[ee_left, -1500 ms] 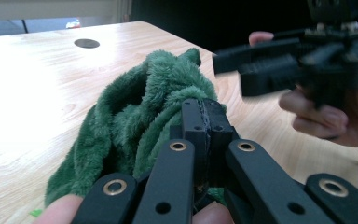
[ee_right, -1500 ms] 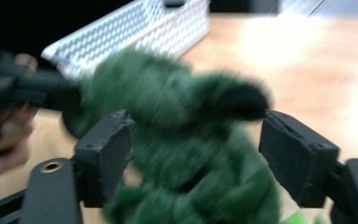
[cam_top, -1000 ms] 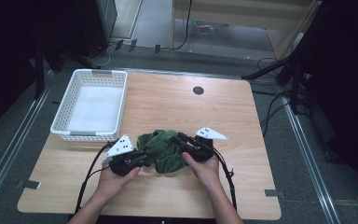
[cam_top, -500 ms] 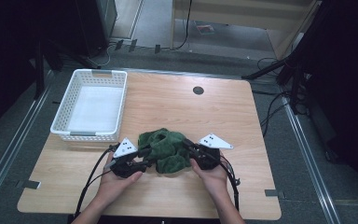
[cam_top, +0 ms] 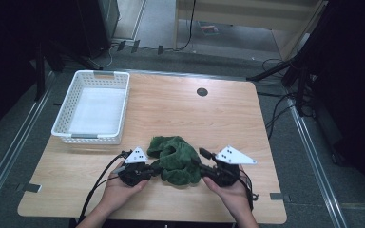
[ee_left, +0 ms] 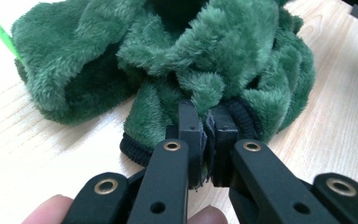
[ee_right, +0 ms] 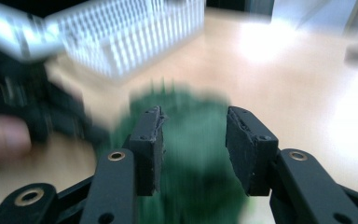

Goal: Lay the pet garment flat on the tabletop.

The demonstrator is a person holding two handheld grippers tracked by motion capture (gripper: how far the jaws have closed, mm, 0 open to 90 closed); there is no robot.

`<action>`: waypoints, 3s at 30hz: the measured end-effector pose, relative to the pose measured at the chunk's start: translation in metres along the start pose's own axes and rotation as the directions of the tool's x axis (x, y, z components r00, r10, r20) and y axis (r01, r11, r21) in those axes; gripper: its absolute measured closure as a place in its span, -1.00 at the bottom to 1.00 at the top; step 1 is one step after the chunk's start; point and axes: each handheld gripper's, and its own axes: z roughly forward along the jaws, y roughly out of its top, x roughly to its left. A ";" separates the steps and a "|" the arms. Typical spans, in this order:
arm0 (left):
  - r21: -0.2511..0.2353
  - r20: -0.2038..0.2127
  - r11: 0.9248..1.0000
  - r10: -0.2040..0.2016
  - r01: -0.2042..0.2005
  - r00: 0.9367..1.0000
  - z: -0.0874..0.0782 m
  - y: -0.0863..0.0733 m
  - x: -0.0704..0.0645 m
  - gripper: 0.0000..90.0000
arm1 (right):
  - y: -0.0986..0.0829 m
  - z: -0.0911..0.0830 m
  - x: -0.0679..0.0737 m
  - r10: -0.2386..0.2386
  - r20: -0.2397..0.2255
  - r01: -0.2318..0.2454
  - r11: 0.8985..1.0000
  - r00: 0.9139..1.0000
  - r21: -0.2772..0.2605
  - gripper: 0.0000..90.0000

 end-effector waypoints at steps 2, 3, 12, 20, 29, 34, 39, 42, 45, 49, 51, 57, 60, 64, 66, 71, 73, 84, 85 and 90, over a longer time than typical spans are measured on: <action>-0.001 0.001 1.000 -0.006 0.006 1.000 0.001 -0.001 0.000 0.93 | 0.022 0.022 0.005 -0.045 0.008 0.045 0.998 0.999 0.034 0.27; -0.001 0.002 1.000 -0.008 0.008 1.000 0.001 -0.001 0.000 0.93 | 0.030 0.039 0.007 -0.052 0.000 0.052 0.995 0.999 0.085 0.25; -0.001 -0.002 1.000 -0.022 0.022 1.000 0.000 -0.002 0.006 0.97 | 0.013 0.143 0.012 -0.218 -0.083 0.232 0.868 0.972 0.439 -0.01; 0.004 0.008 1.000 -0.018 0.018 1.000 0.002 0.002 0.006 1.00 | 0.014 0.128 -0.018 -0.076 0.047 0.059 0.954 0.996 0.294 0.91; -0.030 -0.089 0.996 -0.081 0.078 0.993 0.003 0.025 0.020 0.98 | 0.018 0.111 -0.066 0.146 0.243 -0.167 0.984 0.959 0.068 0.88; -0.089 -0.026 0.985 -0.151 0.148 0.988 0.008 0.039 0.031 0.54 | -0.001 0.106 -0.088 0.251 0.267 -0.292 0.948 0.931 0.126 0.38; -0.174 -0.009 0.959 -0.229 0.223 0.973 0.003 0.051 0.050 0.22 | 0.002 0.063 -0.088 0.272 0.252 -0.284 0.959 0.929 0.011 0.16; -0.181 -0.077 0.961 -0.225 0.209 0.971 0.011 0.069 0.055 0.17 | 0.008 0.050 -0.074 0.213 0.238 -0.223 0.975 0.948 0.015 0.11; -0.126 -0.165 0.958 -0.275 0.256 0.947 0.034 0.089 0.068 0.08 | 0.017 0.052 -0.062 0.186 0.209 -0.195 0.980 0.960 0.027 0.07; -0.050 -0.253 0.951 -0.306 0.304 0.918 0.064 0.098 0.080 -0.03 | 0.030 0.085 -0.063 0.184 0.196 -0.210 0.971 0.963 0.118 -0.06; 0.003 -0.261 0.945 -0.316 0.328 0.912 0.075 0.099 0.083 -0.07 | 0.031 0.106 -0.067 0.163 0.204 -0.203 0.960 0.965 0.193 -0.12; 0.034 -0.319 0.965 -0.237 0.261 0.918 0.092 0.105 0.086 0.01 | 0.015 0.145 -0.087 0.127 0.246 -0.211 0.912 0.961 0.352 0.68; 0.038 -0.299 0.983 -0.158 0.177 0.941 0.097 0.109 0.084 0.60 | 0.016 0.143 -0.091 0.129 0.201 -0.185 0.939 0.971 0.289 0.88; -0.052 -0.355 0.992 -0.129 0.118 0.926 0.092 0.116 0.082 1.00 | 0.022 0.134 -0.092 0.095 0.186 -0.124 0.981 0.978 0.149 0.87; -0.088 -0.405 0.992 -0.119 0.091 0.907 0.090 0.119 0.081 1.00 | 0.021 0.133 -0.097 0.106 0.222 -0.137 0.983 0.969 0.126 0.86; -0.051 -0.487 0.997 -0.079 0.062 0.870 0.105 0.120 0.084 1.00 | 0.002 0.152 -0.109 0.072 0.306 -0.146 0.964 0.949 0.224 0.73; -0.014 -0.480 0.997 -0.070 0.072 0.875 0.112 0.116 0.088 1.00 | -0.005 0.156 -0.116 0.105 0.338 -0.195 0.949 0.935 0.246 0.63; -0.171 -0.257 0.952 -0.293 0.256 0.921 0.074 0.113 0.102 -0.04 | 0.006 0.106 -0.134 0.253 0.171 -0.270 0.959 0.952 0.084 -0.09; -0.180 -0.241 0.950 -0.292 0.253 0.926 0.069 0.112 0.101 -0.11 | 0.010 0.098 -0.132 0.256 0.165 -0.269 0.961 0.952 0.060 -0.10; -0.144 -0.195 0.953 -0.291 0.266 0.937 0.059 0.102 0.085 -0.10 | 0.015 0.071 -0.114 0.214 0.149 -0.224 0.973 0.965 0.056 -0.15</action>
